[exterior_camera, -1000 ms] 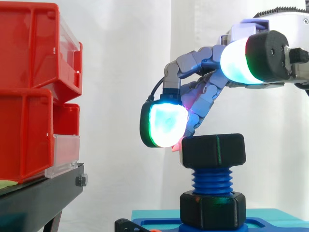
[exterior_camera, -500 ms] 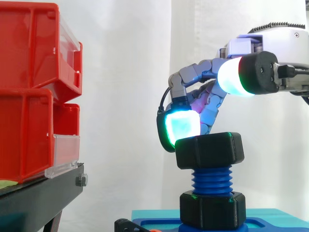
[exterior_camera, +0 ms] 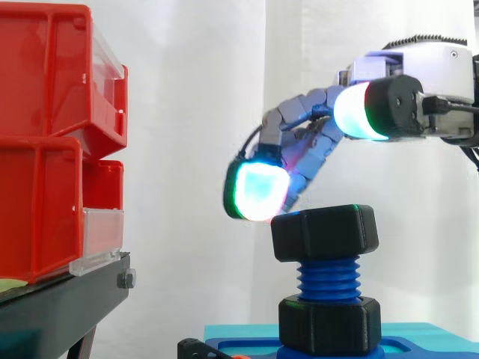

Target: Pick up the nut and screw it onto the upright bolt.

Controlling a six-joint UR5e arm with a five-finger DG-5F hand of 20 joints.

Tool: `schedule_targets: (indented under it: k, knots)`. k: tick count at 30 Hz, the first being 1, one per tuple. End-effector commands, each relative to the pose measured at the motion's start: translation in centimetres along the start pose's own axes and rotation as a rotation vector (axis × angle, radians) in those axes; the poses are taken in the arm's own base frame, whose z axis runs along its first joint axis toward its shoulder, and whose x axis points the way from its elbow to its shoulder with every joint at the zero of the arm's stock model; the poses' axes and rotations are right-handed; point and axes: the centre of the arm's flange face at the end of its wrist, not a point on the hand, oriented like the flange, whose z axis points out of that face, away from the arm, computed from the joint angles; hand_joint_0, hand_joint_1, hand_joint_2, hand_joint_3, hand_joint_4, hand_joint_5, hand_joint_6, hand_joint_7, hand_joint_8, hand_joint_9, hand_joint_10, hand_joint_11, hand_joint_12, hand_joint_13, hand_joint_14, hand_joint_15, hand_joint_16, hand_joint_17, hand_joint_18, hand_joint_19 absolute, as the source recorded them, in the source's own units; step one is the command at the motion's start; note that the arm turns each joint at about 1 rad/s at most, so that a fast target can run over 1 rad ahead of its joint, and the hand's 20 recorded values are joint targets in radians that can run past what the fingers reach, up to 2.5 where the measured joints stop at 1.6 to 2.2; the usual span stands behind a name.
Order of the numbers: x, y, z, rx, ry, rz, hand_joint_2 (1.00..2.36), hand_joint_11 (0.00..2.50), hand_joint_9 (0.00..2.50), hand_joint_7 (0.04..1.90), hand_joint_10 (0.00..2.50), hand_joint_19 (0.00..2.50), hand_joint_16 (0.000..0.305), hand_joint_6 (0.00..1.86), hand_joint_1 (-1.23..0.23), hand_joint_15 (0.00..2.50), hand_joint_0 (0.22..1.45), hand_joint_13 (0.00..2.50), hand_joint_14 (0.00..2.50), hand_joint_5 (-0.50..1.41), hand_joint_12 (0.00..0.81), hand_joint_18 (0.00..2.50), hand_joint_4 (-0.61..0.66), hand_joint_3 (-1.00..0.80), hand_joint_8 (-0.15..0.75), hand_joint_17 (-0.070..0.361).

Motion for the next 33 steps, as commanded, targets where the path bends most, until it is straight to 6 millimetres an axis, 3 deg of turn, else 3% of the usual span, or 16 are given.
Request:
schedule_targets:
  k: [1,16,33]
  knots:
    - [-0.1,0.3,0.5,-0.006,-0.030,-0.005,1.00,0.00,0.75,0.74,0.00,0.00,0.026,0.50,-0.12,0.00,0.50,0.47,0.00,-0.12,0.237,0.19,0.20,-0.50,0.193,0.058]
    - [0.2,4.1,1.9,-0.020,-0.031,0.005,1.00,0.00,0.60,0.64,0.00,0.00,0.028,0.50,-0.09,0.00,0.48,0.37,0.00,-0.16,0.256,0.10,0.17,-0.50,0.185,0.064]
    - [1.3,4.1,0.9,-0.013,0.073,0.016,1.00,0.00,0.59,0.78,0.00,0.00,0.029,0.50,-0.07,0.00,0.49,0.37,0.00,-0.13,0.265,0.08,0.21,-0.50,0.201,0.065]
